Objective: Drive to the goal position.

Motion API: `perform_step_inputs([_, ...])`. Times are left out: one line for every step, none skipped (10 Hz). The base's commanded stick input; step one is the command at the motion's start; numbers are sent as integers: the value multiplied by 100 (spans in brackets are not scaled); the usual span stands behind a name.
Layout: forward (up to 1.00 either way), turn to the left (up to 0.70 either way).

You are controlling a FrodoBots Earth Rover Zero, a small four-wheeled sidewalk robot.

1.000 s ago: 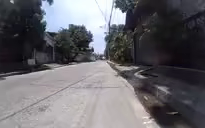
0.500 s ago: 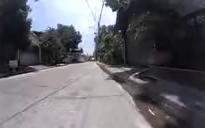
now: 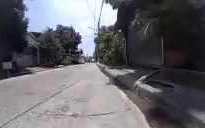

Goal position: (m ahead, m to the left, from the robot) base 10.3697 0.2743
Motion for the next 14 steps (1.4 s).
perform_step_inputs([99,0])
perform_step_inputs([67,0])
perform_step_inputs([86,0])
perform_step_inputs([100,0])
perform_step_inputs([100,0])
perform_step_inputs([100,0])
perform_step_inputs([100,0])
perform_step_inputs([100,0])
perform_step_inputs([100,0])
perform_step_inputs([100,0])
perform_step_inputs([100,0])
perform_step_inputs([100,0])
perform_step_inputs([100,0])
perform_step_inputs([100,0])
